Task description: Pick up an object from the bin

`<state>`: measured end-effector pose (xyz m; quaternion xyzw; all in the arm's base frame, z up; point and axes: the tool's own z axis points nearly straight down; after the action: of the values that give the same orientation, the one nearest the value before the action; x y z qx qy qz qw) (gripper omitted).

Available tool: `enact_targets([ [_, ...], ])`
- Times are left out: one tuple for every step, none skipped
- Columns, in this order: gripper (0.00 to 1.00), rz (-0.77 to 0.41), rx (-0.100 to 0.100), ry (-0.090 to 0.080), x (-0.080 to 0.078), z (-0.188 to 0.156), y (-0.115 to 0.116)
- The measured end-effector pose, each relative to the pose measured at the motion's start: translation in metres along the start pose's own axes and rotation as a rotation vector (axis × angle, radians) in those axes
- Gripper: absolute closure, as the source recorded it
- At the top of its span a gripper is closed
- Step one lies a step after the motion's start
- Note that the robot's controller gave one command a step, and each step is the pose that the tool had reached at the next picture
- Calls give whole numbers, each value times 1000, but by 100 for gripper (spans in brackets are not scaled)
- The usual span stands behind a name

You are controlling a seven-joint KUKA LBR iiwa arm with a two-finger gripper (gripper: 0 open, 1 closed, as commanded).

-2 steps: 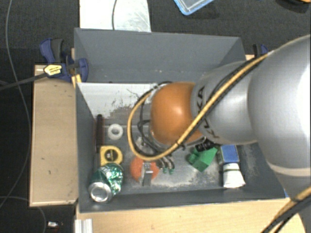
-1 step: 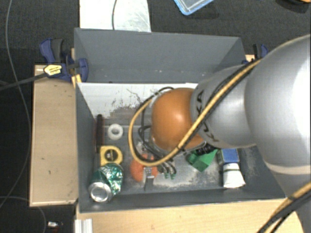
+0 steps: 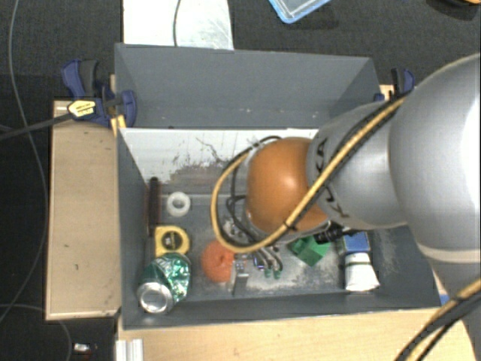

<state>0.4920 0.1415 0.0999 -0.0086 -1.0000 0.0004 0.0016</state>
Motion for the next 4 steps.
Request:
enact_targets([
  [0, -103, -5, -15, -4, 30, -5],
  [100, -80, -5, -13, -4, 27, 3],
  [100, -78, -4, -13, -4, 27, 3],
  [100, -77, -5, -15, -4, 16, 4],
])
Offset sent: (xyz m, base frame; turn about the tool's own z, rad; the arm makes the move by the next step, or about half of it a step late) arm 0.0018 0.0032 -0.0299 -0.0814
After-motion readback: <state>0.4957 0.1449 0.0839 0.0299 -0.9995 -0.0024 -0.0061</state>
